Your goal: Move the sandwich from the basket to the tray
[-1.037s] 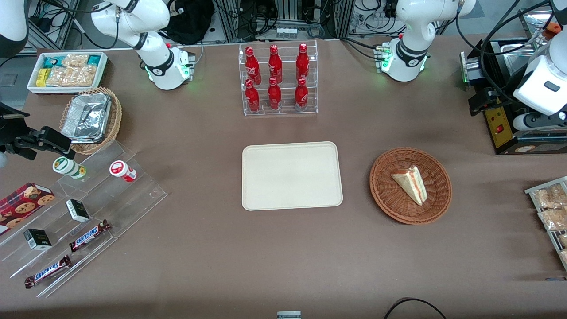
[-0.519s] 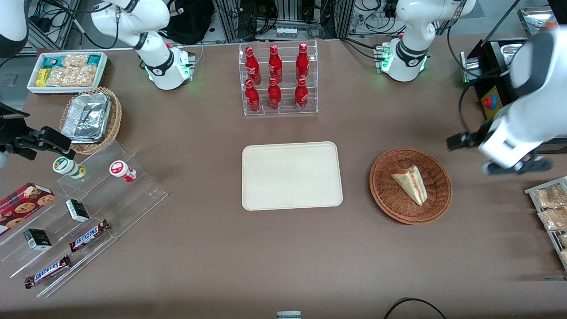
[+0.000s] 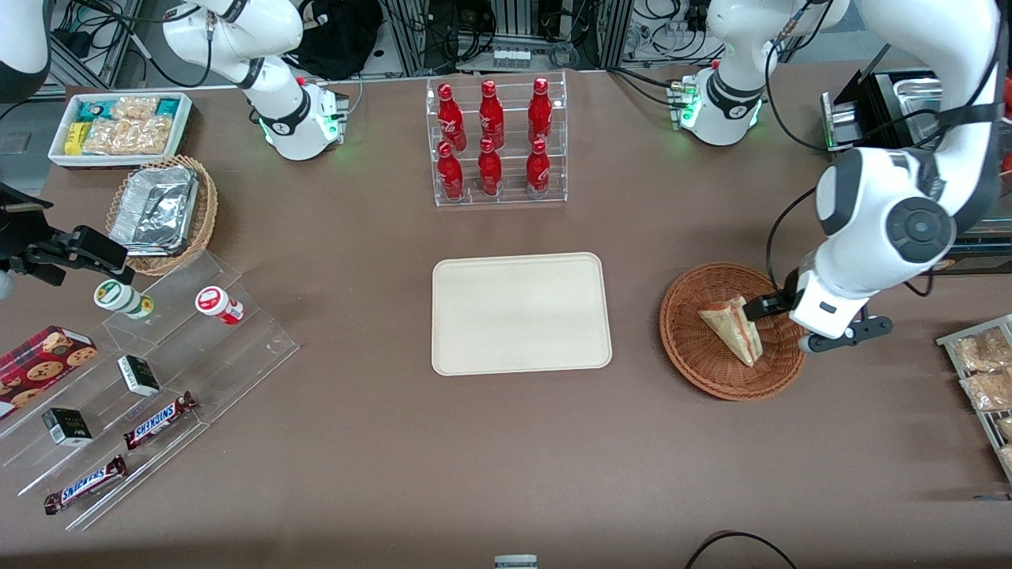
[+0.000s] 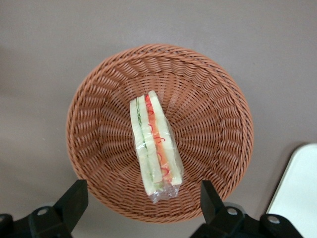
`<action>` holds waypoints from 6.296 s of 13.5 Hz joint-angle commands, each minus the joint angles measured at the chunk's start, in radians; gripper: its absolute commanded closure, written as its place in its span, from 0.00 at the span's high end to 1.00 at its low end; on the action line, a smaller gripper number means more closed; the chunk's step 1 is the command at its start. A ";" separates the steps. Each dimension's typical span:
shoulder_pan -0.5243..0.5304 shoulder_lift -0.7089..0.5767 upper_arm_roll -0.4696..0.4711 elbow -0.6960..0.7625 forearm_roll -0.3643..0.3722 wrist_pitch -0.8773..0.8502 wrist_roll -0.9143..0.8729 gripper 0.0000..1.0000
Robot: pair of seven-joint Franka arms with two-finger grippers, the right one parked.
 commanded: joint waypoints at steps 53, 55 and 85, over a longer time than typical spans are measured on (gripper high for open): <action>-0.679 0.536 -0.051 0.472 0.092 0.044 -0.481 1.00; -0.681 0.514 -0.050 0.474 0.095 0.036 -0.552 1.00; -0.072 -0.216 0.104 0.497 -0.005 -0.806 0.429 1.00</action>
